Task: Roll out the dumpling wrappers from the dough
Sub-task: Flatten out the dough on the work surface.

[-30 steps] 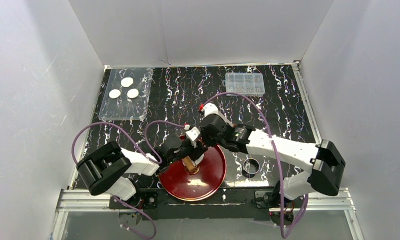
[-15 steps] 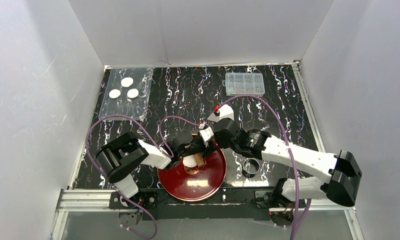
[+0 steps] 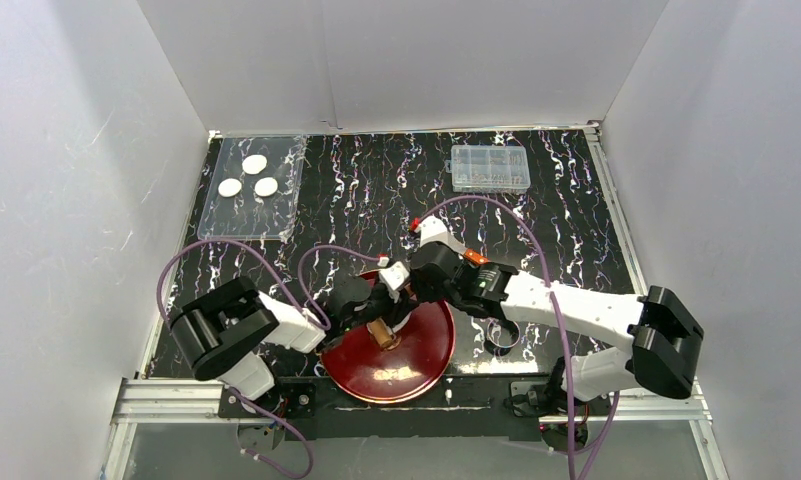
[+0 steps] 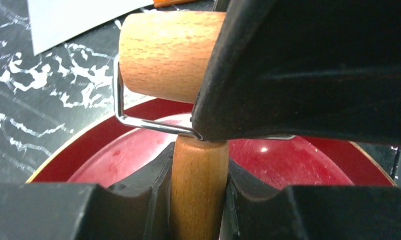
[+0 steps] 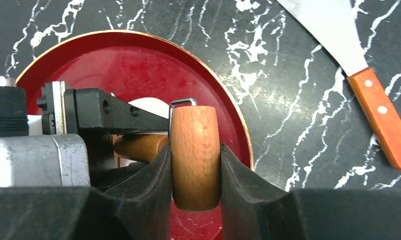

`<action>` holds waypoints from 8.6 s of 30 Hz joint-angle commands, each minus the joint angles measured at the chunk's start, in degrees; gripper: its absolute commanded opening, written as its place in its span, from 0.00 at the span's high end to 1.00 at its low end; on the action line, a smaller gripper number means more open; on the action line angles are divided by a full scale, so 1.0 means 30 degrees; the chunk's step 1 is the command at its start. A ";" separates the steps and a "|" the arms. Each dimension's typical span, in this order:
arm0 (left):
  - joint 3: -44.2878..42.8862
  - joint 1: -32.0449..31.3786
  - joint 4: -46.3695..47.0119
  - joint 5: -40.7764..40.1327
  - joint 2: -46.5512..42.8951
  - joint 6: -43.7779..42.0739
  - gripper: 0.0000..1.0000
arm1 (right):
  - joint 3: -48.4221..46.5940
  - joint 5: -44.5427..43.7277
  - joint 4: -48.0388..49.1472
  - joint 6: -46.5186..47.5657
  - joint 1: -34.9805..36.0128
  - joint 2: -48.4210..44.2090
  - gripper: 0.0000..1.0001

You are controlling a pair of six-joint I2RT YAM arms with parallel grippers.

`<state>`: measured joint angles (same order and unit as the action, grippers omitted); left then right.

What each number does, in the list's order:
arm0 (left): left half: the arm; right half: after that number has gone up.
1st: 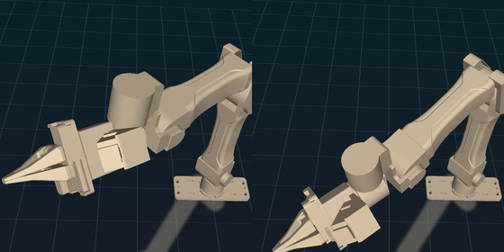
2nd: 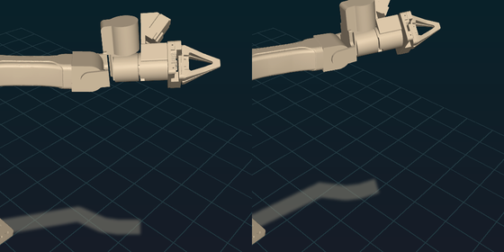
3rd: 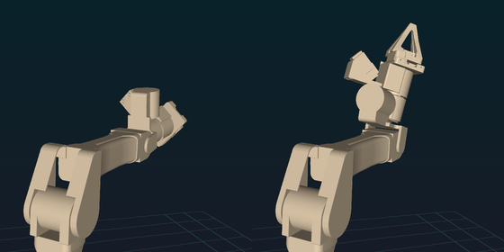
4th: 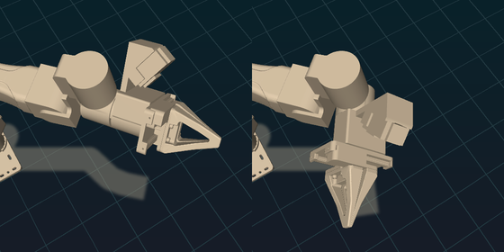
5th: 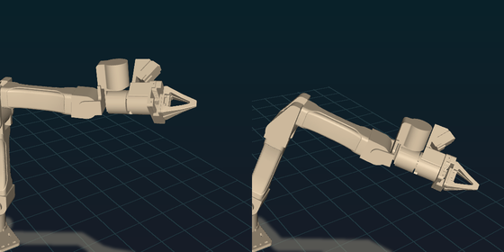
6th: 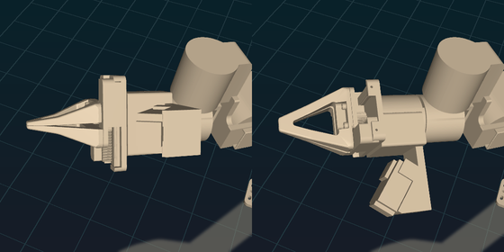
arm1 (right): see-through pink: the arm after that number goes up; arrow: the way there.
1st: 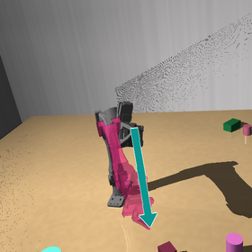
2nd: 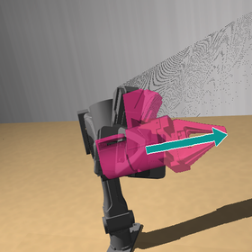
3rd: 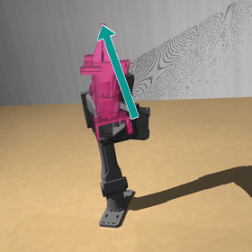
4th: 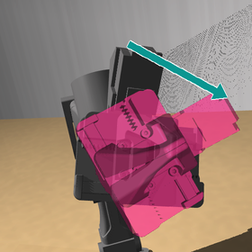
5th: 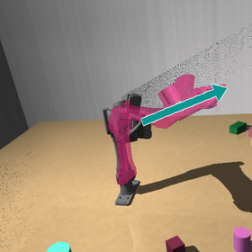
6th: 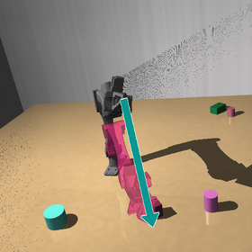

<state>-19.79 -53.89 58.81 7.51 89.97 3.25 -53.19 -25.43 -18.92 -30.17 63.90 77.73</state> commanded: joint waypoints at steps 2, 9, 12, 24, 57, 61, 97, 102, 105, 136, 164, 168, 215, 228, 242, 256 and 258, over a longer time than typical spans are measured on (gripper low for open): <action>0.0685 -0.1392 -0.4373 -0.0910 -0.0542 -0.0060 1.00 | -0.0349 0.5838 0.2085 0.1220 0.2705 0.2953 0.99; -0.0260 -0.0447 -0.4533 -0.0875 -0.1663 -0.0007 1.00 | -0.3608 0.5888 0.0227 0.3426 0.2264 0.3220 0.99; -0.0828 -0.0222 -0.3980 -0.0617 -0.1656 -0.0338 1.00 | -0.4518 0.5416 -0.0390 0.3985 0.1926 0.2733 0.99; -0.3736 -0.0407 -0.2349 0.1638 0.0805 -0.1650 1.00 | -0.2169 0.3654 -0.1064 0.3092 0.0937 -0.0990 0.99; -0.1364 0.0352 -0.3836 -0.1507 -0.0572 -0.0745 1.00 | -0.3502 0.3739 -0.0125 0.3049 0.3214 0.2342 0.99; -0.1894 0.0385 -0.3568 -0.0327 -0.1783 -0.2652 1.00 | -0.4445 0.3547 -0.0083 0.3835 0.3178 0.2250 0.99; 0.0523 0.1090 -0.5210 -0.2215 -0.2520 -0.0666 1.00 | -0.2774 0.5242 0.1640 0.2774 0.3603 0.4958 0.99; -0.0559 0.1730 -0.4961 -0.2004 -0.3343 -0.3710 1.00 | -0.4152 0.4378 0.0817 0.3742 0.3354 0.4400 0.99; -0.1231 0.1815 -0.4217 -0.0754 -0.3022 -0.4573 1.00 | -0.3944 0.3848 0.0585 0.3737 0.3032 0.3295 0.99; -0.5382 -0.1925 -0.2400 0.1524 0.4683 -0.1878 1.00 | 0.2441 -0.0397 -0.1602 -0.0701 0.3000 -0.4261 0.99; -0.6766 -0.2039 -0.2024 0.1578 0.4770 -0.2248 1.00 | 0.1209 -0.0758 -0.1788 -0.0072 0.3193 -0.4173 0.99; -0.6196 -0.2047 -0.2214 0.1238 0.4863 -0.2011 1.00 | 0.1487 -0.0007 -0.1573 -0.0431 0.3342 -0.3184 0.99; -0.2844 -0.1596 -0.4360 -0.2792 0.1135 -0.3291 1.00 | -0.0310 0.0387 0.0748 0.1235 0.4256 -0.0633 0.99; -0.5823 -0.1567 -0.2713 0.0588 0.3333 -0.2325 1.00 | 0.0592 -0.1725 -0.0500 0.1179 0.4141 -0.3128 0.99; -0.7043 -0.1973 -0.2142 0.0464 0.5725 -0.1622 1.00 | 0.2314 -0.1475 -0.1072 -0.0301 0.4120 -0.3380 0.99; -0.5131 -0.2172 -0.3382 -0.2128 0.6341 0.1808 1.00 | 0.3021 -0.0520 -0.0157 -0.1909 0.4975 -0.1964 0.99; -0.4814 -0.2164 -0.3506 -0.2213 0.6252 0.1967 1.00 | 0.3079 -0.0477 0.0089 -0.2058 0.5059 -0.1807 0.99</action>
<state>-34.65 -58.30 66.22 12.82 105.38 0.67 -45.84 -52.45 -29.82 -39.05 70.26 65.47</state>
